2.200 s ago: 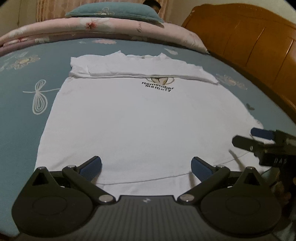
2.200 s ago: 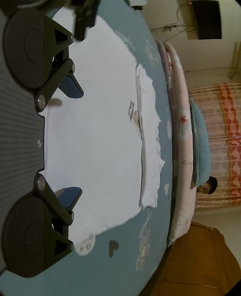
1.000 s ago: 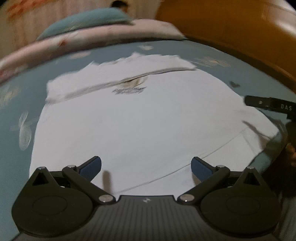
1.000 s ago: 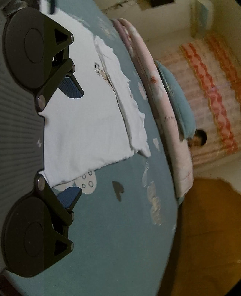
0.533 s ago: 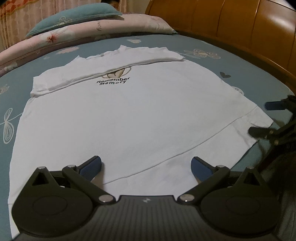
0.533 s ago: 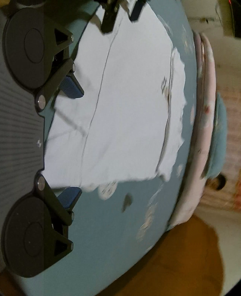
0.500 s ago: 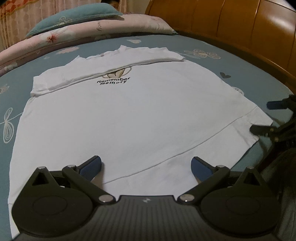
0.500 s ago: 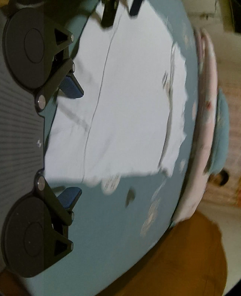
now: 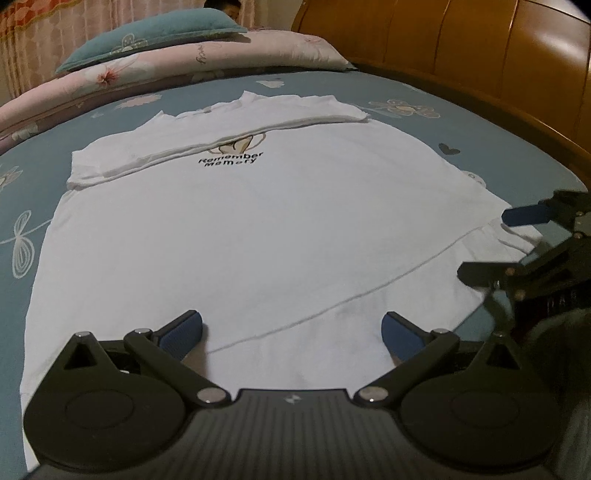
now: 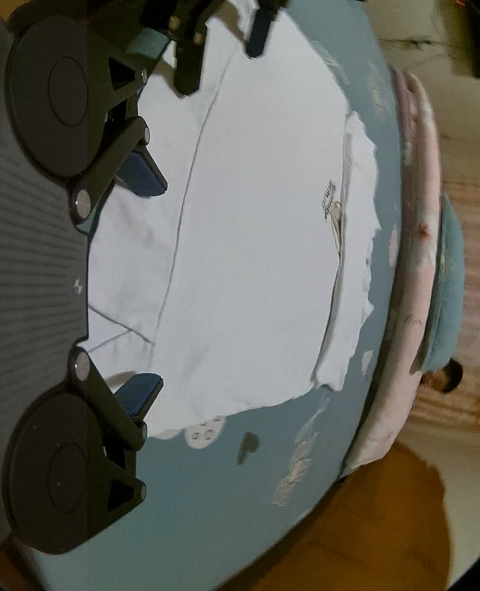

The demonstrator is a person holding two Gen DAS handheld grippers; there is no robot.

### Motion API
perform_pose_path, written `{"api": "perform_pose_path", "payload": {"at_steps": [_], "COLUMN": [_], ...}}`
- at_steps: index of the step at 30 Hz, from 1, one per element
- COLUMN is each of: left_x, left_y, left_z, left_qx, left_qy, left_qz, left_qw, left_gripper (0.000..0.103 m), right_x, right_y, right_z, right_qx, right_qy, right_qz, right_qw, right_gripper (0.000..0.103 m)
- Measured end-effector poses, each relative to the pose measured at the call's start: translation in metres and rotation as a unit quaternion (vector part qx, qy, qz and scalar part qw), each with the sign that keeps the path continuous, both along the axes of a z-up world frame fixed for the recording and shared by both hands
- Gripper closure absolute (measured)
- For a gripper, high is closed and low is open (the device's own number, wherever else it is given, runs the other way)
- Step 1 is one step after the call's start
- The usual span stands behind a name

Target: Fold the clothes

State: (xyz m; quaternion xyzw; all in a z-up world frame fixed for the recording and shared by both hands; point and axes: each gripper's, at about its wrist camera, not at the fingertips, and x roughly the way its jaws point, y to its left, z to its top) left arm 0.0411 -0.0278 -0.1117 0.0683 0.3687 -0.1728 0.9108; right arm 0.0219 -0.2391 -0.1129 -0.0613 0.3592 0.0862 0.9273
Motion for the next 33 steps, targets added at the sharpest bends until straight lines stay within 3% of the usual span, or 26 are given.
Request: {"api": "perform_pose_path", "payload": {"at_steps": [2, 18, 23, 28, 33], "left_x": [-0.001, 0.000, 0.000, 0.006, 0.014], "left_y": [0.002, 0.003, 0.012, 0.021, 0.027], "left_z": [0.000, 0.000, 0.012, 0.022, 0.015], "left_qx": [0.001, 0.001, 0.010, 0.029, 0.025], "left_qy": [-0.002, -0.001, -0.002, -0.021, -0.001], "left_qz": [-0.004, -0.009, 0.020, 0.047, 0.095], "left_qw": [1.0000, 1.0000, 0.9997, 0.9982, 0.9951], "left_gripper": [0.001, 0.001, 0.001, 0.001, 0.001], "right_x": [0.000, -0.001, 0.000, 0.005, 0.024], "right_y": [-0.010, -0.011, -0.010, -0.002, 0.020], "right_z": [-0.002, -0.004, 0.003, 0.022, 0.027], "right_qx": [0.031, 0.030, 0.020, 0.013, 0.021], "right_qy": [0.008, 0.000, 0.014, -0.018, -0.022], "right_qz": [-0.006, 0.004, -0.001, 0.009, 0.039], "right_qw": [0.999, 1.000, 1.000, 1.000, 0.999], "right_gripper": [0.000, 0.000, 0.000, 0.000, 0.000]}}
